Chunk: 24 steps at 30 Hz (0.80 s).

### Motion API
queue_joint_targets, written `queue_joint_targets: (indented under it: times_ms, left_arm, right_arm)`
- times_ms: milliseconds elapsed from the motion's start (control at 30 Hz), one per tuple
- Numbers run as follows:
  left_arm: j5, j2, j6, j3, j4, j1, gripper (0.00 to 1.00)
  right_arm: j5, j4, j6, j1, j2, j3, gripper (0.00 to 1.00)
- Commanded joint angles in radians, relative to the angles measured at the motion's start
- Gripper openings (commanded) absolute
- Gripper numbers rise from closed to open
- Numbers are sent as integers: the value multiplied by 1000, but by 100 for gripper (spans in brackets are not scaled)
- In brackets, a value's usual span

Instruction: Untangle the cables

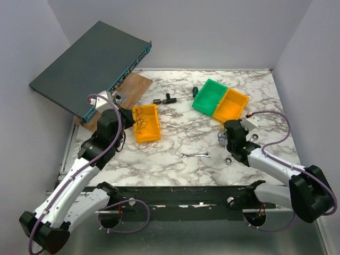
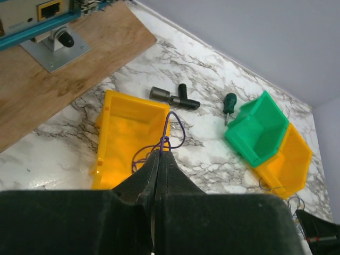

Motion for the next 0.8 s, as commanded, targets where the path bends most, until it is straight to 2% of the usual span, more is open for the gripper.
queue_joint_targets:
  times_ms: [0, 167, 367, 400, 433, 467, 500, 533, 667, 700, 767]
  left_arm:
    - [253, 93, -75, -40, 108, 160, 0]
    - [281, 195, -73, -37, 162, 188, 0]
    - [322, 331, -78, -8, 171, 189, 0]
    - [323, 356, -80, 15, 130, 189, 0]
    - [318, 386, -83, 39, 96, 189, 5]
    - [297, 407, -90, 74, 34, 189, 15]
    - [274, 429, -101, 110, -29, 186, 36]
    - [268, 437, -85, 137, -58, 178, 53]
    - [198, 390, 30, 144, -46, 77, 95]
    - [176, 369, 48, 130, -29, 43, 99]
    - [195, 324, 91, 88, 32, -2, 99]
  right_arm:
    - [-159, 174, -147, 0, -61, -58, 1]
    - [-248, 285, -206, 0, -129, -125, 1]
    - [-252, 266, -206, 0, -123, -114, 1]
    - [-274, 273, -214, 0, -121, -112, 1]
    - [-318, 287, -231, -1, -119, -114, 1]
    - [-370, 318, -256, -1, -119, -120, 1]
    - [-446, 355, -277, -1, -121, -132, 1]
    - [-513, 405, -297, 0, -120, -144, 1]
    - [-749, 539, -315, 0, -112, -178, 1]
    - [-804, 567, -321, 0, -106, -182, 1]
    - [-914, 634, -321, 0, -96, -196, 1]
